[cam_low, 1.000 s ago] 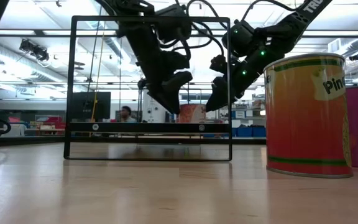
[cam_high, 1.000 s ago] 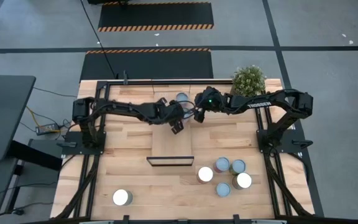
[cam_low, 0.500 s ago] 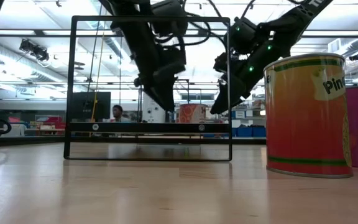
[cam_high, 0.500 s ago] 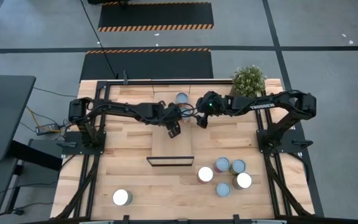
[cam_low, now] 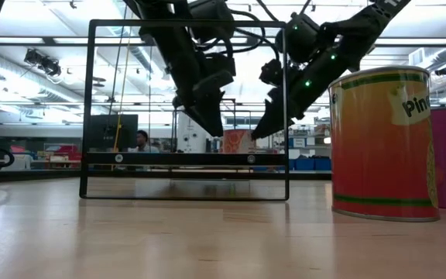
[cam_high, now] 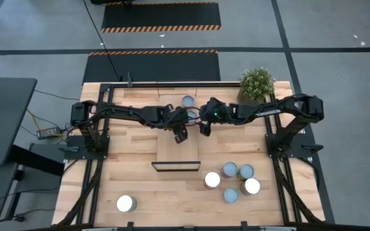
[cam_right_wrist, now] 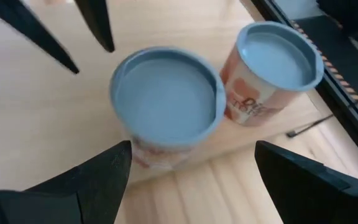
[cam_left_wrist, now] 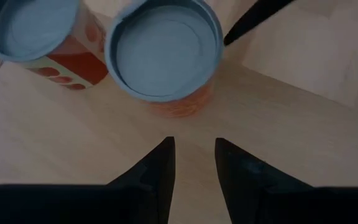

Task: Pick and place cans onto a shelf
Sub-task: Put the orange can on the shelf, then put the blue can on the shelf

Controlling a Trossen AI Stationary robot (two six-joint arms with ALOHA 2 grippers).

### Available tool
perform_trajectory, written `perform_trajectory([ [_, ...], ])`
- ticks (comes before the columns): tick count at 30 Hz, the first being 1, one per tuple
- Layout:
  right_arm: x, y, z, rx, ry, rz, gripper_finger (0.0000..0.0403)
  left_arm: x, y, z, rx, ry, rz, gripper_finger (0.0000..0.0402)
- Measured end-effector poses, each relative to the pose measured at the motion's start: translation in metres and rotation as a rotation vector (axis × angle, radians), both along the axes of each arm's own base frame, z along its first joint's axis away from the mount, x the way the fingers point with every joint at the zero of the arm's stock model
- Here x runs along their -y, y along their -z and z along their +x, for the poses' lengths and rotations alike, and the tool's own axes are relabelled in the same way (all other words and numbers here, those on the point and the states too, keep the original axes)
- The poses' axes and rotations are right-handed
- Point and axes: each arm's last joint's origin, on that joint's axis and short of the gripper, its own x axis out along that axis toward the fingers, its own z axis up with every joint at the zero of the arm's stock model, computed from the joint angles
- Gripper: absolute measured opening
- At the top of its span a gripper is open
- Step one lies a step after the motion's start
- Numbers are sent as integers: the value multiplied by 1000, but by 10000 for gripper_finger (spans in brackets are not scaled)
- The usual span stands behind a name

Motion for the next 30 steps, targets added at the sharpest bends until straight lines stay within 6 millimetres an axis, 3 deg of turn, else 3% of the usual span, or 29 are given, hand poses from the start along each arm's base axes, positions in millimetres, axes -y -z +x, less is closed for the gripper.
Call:
perform_trajectory([
  [12,1,-5,-11,-49,26,35,348,-6,-12,-13,-10,-103,-25,121],
  [21,3,-11,-24,-95,73,97,348,-1,-29,-19,14,99,-100,121],
  [30,-20,-13,-48,-262,66,235,348,2,-44,-40,-46,64,-128,121],
])
